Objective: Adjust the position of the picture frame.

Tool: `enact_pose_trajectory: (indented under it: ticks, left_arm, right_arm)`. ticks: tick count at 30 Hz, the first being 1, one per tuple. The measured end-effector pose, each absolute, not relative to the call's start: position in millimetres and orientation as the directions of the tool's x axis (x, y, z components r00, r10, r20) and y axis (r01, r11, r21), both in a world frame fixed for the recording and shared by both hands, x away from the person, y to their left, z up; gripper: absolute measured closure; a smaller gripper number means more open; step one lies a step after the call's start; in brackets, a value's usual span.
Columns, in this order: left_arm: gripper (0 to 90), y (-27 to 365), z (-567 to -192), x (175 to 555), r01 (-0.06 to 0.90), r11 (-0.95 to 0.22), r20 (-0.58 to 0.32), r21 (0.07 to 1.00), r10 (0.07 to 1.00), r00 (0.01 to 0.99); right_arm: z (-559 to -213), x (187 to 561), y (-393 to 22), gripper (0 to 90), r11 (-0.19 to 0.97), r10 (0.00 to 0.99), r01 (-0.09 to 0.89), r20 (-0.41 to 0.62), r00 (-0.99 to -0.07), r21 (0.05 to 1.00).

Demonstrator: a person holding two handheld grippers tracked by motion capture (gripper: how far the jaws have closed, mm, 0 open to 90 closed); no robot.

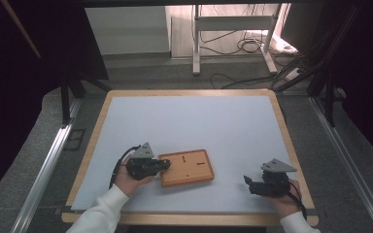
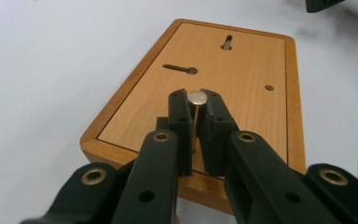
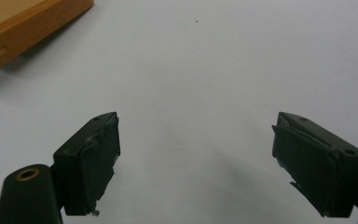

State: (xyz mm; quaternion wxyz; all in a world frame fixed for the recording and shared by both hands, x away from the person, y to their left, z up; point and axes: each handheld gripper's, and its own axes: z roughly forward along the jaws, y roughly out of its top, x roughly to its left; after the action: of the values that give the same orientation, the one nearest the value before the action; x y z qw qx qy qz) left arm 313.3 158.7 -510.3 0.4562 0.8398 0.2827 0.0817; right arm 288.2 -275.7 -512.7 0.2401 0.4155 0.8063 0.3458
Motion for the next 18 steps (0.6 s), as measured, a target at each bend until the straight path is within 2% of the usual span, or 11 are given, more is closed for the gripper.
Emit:
enact_pose_trajectory:
  ticks: [18]
  left_arm:
    - [84.7,175.0,-522.0,327.8,0.445,-0.435,-0.117,0.783,0.600,0.792]
  right_arm:
    - [-514.0,288.1,-273.7,15.5,0.424,0.832,0.504,-0.103,-0.545,0.752]
